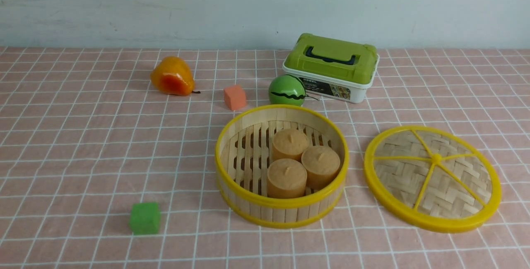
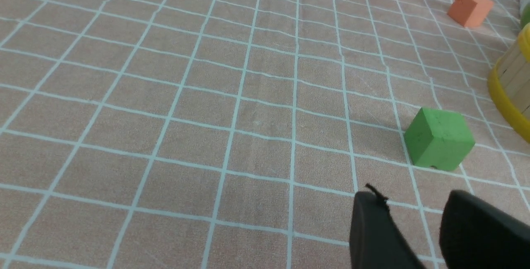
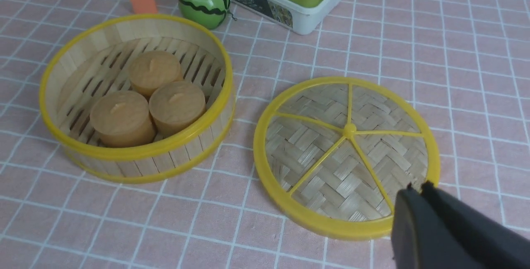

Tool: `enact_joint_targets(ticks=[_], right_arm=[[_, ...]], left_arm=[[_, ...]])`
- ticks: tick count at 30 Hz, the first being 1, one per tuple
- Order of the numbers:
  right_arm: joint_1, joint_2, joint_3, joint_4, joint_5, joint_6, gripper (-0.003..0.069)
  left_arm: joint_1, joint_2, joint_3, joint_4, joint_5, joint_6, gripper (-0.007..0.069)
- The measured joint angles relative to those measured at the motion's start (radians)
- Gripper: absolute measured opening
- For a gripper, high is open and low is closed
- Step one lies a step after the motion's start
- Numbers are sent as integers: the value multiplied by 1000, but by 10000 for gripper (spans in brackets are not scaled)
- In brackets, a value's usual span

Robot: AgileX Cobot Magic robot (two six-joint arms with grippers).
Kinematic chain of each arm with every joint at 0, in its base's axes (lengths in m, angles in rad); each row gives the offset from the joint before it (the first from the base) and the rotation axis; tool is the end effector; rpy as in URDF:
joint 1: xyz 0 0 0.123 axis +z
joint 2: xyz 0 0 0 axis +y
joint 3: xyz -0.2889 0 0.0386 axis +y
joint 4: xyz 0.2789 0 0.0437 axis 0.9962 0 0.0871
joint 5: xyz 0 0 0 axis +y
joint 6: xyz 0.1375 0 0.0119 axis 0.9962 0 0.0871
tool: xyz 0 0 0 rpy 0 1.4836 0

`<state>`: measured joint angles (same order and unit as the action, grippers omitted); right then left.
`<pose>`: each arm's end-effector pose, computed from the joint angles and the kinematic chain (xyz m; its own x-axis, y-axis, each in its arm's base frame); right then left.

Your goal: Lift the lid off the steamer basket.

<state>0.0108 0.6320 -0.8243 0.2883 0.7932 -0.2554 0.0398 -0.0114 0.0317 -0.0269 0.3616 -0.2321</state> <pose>0.1738 0.0299 0.3570 -0.4628 -0.0542 -0.8848 -0.2126 0.9758 0.0514 0.1224 0.0036 0.1562 -0.2728 -0.2655 -0.9247 -0.1035 0.9637 -0.2461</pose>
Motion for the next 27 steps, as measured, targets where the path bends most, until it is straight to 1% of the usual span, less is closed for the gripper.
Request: enact_joint_targets(ticks=[4, 12, 19, 21, 23, 25, 27], right_arm=[[0, -39, 34, 1, 8, 0, -21], [0, -45, 34, 5, 101, 0, -17], [0, -45, 38, 5, 103, 0, -13], [0, -52, 60, 6, 64, 0, -13], [0, -89, 129, 0, -52, -1, -13], [0, -170, 248, -36, -210, 0, -13], [0, -242, 341, -75, -307, 16, -13]], left_arm=[[0, 0, 0, 0, 0, 0, 239], [0, 0, 0, 0, 0, 0, 239], [0, 0, 0, 0, 0, 0, 239], [0, 0, 0, 0, 0, 0, 239], [0, 0, 0, 0, 0, 0, 239], [0, 0, 0, 0, 0, 0, 239], [0, 0, 0, 0, 0, 0, 239]])
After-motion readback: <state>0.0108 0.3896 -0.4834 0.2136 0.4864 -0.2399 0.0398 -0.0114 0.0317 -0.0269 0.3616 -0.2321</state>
